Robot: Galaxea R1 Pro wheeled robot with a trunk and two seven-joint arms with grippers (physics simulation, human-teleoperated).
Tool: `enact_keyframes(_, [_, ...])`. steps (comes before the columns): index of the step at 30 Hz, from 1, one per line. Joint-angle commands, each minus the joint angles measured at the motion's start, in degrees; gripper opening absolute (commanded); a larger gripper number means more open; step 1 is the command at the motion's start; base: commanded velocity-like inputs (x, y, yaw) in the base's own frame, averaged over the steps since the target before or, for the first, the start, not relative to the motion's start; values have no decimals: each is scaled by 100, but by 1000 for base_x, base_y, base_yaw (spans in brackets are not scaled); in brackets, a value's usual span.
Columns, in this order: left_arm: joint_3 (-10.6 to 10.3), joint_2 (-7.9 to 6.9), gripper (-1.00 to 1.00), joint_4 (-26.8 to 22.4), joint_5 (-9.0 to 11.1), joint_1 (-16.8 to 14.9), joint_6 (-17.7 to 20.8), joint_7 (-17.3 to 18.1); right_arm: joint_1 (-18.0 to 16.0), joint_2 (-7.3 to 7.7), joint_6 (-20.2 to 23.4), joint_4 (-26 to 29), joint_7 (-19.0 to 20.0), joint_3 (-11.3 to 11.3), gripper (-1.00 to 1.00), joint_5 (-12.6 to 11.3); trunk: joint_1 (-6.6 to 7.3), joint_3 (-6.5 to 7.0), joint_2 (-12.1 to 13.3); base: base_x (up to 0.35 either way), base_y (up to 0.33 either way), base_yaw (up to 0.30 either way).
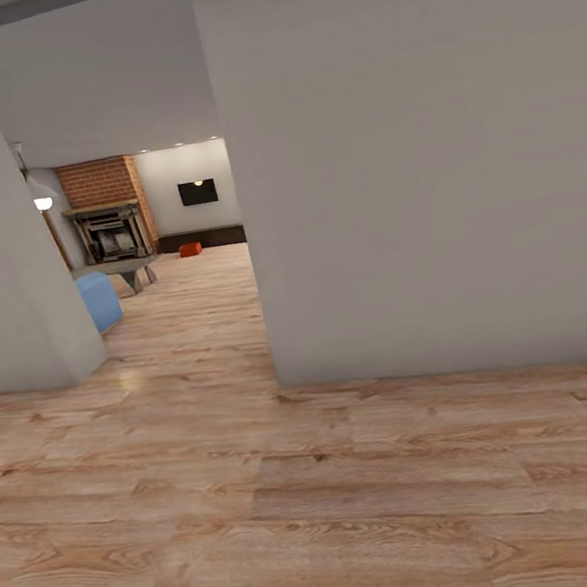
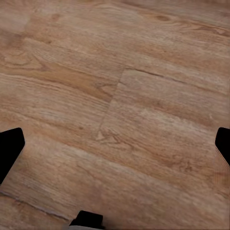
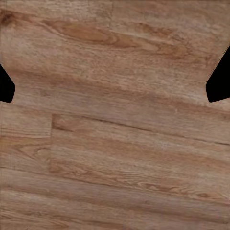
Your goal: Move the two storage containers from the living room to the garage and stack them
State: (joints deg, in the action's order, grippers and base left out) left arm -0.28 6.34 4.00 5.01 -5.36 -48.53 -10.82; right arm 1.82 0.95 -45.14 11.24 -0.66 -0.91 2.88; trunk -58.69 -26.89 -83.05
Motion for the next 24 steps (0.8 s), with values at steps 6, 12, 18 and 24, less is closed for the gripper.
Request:
enact_keyframes(6, [-7,-5,100,21,52,-9,-34,27,3,2,-4,10,-25,3,100,20,-4,-5,-2,326,0,226])
enact_keyframes(12, [-6,-31,100,21,53,-9,-34,26,3,2,-4,10,-30,13,100,12,-4,-5,-2,326,0,251])
enact_keyframes(18, [-7,-48,100,21,53,-9,-34,27,3,2,-4,10,-30,12,100,11,-4,-5,-2,326,0,252])
enact_keyframes(24, [-2,-61,100,21,53,-9,-34,27,3,2,-4,10,-30,12,100,12,-4,-5,-2,326,0,236])
